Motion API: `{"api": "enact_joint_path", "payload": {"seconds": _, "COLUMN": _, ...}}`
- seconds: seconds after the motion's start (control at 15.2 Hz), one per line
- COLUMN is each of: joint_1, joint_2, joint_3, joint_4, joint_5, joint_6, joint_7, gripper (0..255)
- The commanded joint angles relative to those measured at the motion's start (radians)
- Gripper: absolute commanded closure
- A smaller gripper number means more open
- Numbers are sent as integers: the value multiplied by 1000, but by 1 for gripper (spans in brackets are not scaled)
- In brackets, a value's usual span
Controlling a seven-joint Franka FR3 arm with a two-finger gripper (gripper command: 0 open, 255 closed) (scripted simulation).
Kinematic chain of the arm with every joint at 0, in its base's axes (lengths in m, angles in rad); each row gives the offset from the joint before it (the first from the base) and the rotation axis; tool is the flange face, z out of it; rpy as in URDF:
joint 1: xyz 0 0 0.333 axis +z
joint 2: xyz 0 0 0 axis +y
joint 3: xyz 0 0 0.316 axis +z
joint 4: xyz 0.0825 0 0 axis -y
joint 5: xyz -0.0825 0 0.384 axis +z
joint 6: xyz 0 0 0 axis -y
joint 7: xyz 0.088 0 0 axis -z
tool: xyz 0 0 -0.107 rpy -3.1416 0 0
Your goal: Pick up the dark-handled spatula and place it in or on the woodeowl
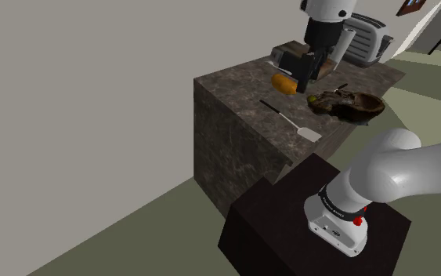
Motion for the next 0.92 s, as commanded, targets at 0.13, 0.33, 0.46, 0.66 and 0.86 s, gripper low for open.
{"api": "enact_joint_path", "payload": {"seconds": 0.13, "joint_1": -17, "joint_2": -17, "joint_3": -22, "joint_4": -69, "joint_5": -13, "joint_6": 77, "joint_7": -4, "gripper": 0}}
{"api": "enact_joint_path", "payload": {"seconds": 0.33, "joint_1": -44, "joint_2": -31, "joint_3": -56, "joint_4": -166, "joint_5": -32, "joint_6": 195, "joint_7": -11, "gripper": 0}}
{"api": "enact_joint_path", "payload": {"seconds": 0.46, "joint_1": -64, "joint_2": -32, "joint_3": -80, "joint_4": -224, "joint_5": -46, "joint_6": 278, "joint_7": -15, "gripper": 0}}
{"api": "enact_joint_path", "payload": {"seconds": 0.66, "joint_1": -95, "joint_2": -17, "joint_3": -119, "joint_4": -303, "joint_5": -66, "joint_6": 408, "joint_7": -23, "gripper": 0}}
{"api": "enact_joint_path", "payload": {"seconds": 0.86, "joint_1": -128, "joint_2": 17, "joint_3": -159, "joint_4": -370, "joint_5": -86, "joint_6": 546, "joint_7": -32, "gripper": 0}}
